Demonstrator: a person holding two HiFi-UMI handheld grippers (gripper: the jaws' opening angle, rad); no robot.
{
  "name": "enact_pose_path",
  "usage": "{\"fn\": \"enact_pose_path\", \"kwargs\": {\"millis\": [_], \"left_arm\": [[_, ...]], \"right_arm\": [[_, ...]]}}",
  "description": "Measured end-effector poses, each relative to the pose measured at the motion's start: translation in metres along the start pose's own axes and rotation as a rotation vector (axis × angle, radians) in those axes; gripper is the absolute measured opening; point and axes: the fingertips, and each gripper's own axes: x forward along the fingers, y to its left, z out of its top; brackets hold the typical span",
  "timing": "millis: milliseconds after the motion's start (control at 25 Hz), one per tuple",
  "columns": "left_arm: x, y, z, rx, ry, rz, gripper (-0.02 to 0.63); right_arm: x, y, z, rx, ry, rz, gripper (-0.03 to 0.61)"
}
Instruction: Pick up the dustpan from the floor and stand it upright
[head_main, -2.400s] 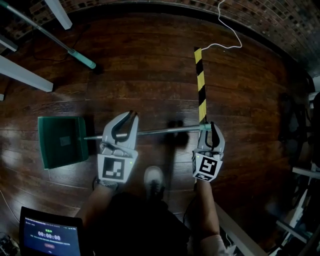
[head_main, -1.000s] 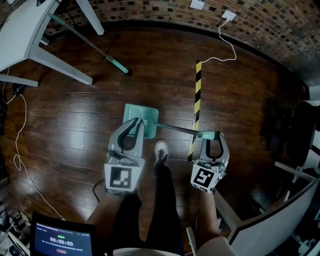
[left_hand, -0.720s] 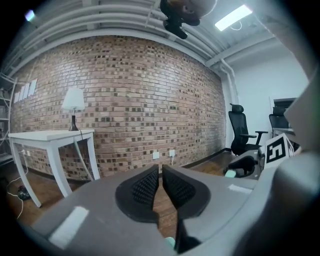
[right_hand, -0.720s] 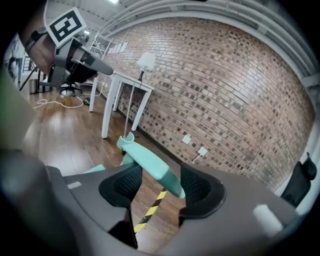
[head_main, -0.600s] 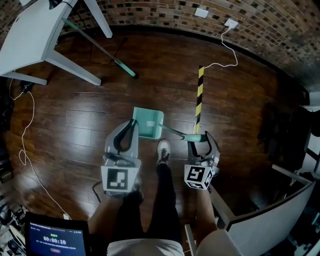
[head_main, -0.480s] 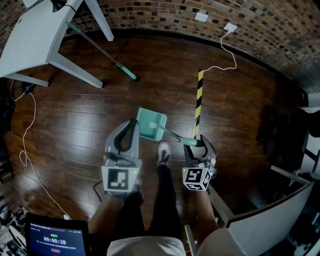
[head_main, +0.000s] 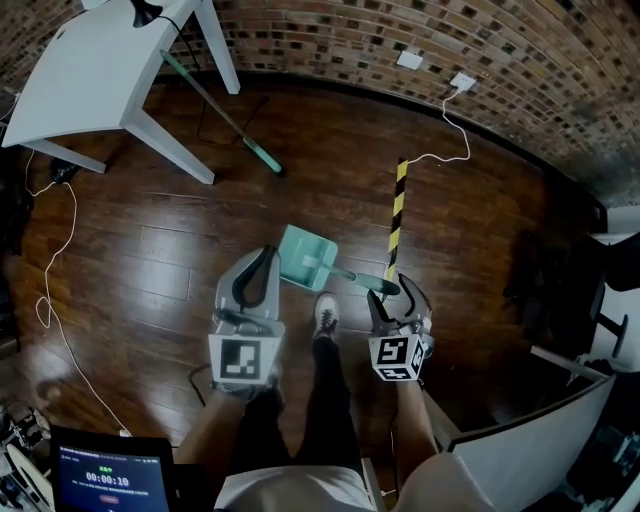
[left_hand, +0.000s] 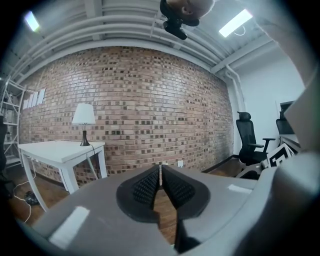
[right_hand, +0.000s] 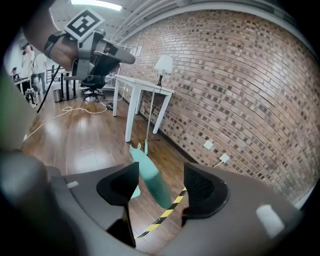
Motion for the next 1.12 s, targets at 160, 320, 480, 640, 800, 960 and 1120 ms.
{"fn": "enact_pose_path", "kwargs": {"millis": [160,320,480,640,800,960,1120], "left_arm": [[-0.008,0.008,0.012,-0.004,-0.009,0.009,0.014],[-0.023,0.017,0.033,0.006,-0.043,0.013,0.012],[-0.053,0.025,0.067,0.028,-0.089,0.004,0.002],[-0.098,0.039,0.093,0.054,-0.141,-0.005,0.002],[-0.152,0.047,0.114,0.097,-0.182,-0.05,0.002],[-0.204,0.054,0.128,0.138,-0.201,-0.063,0.002],[-0.245,0.065,0.143,0.205,-0.231,-0.045,0.002]], "right_arm": [[-0.01,-0.023,0.019,0.101,-0.026,-0.081,0.252],[-0.034,-0.045,0.059,0.208,-0.112,-0.138,0.239],[-0.088,-0.072,0.105,0.3,-0.21,-0.226,0.181],[-0.151,-0.081,0.146,0.314,-0.304,-0.314,0.014],[-0.213,-0.069,0.187,0.29,-0.388,-0.346,0.012],[-0.265,-0.042,0.204,0.328,-0.443,-0.351,0.013],[-0.306,-0.01,0.216,0.358,-0.493,-0.327,0.014]]}}
